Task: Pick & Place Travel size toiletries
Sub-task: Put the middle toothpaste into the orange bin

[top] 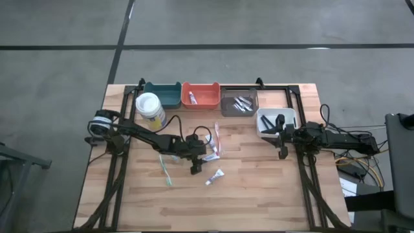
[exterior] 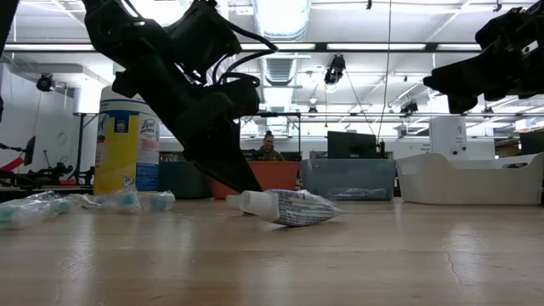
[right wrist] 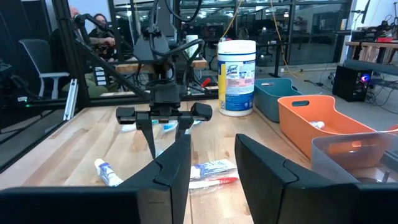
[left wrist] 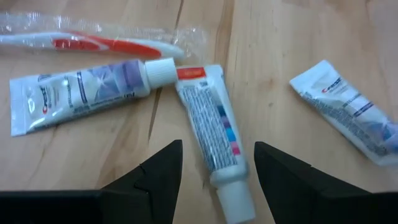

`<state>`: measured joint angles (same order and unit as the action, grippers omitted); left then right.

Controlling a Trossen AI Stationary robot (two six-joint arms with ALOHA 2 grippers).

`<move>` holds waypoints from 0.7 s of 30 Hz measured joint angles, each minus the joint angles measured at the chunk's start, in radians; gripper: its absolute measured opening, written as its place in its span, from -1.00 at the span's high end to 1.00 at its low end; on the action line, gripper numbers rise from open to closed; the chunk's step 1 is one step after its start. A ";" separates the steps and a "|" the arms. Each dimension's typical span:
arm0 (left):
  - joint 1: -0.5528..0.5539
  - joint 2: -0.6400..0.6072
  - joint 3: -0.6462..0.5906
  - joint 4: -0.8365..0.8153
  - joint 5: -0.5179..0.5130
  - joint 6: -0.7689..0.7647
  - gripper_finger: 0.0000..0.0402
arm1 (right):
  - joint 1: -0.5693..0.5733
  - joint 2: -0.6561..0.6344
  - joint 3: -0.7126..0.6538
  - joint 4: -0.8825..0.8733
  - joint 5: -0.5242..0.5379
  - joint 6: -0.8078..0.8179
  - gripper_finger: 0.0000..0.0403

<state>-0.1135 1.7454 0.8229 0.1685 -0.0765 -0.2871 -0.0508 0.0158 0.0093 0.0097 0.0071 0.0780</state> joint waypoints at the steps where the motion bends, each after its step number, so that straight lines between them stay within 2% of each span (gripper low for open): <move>1: 0.000 0.001 -0.004 0.000 0.000 0.000 -0.02 | 0.000 0.000 0.000 0.000 0.000 -0.001 0.42; 10: -0.017 0.070 0.016 0.025 -0.018 0.052 -0.02 | 0.000 -0.001 0.000 0.000 0.000 0.000 0.39; 21: -0.021 0.072 0.016 0.033 -0.130 0.102 0.04 | 0.000 0.000 0.000 0.000 0.000 -0.002 0.37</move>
<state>-0.1345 1.8172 0.8391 0.2016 -0.2066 -0.1849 -0.0505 0.0154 0.0093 0.0097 0.0070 0.0765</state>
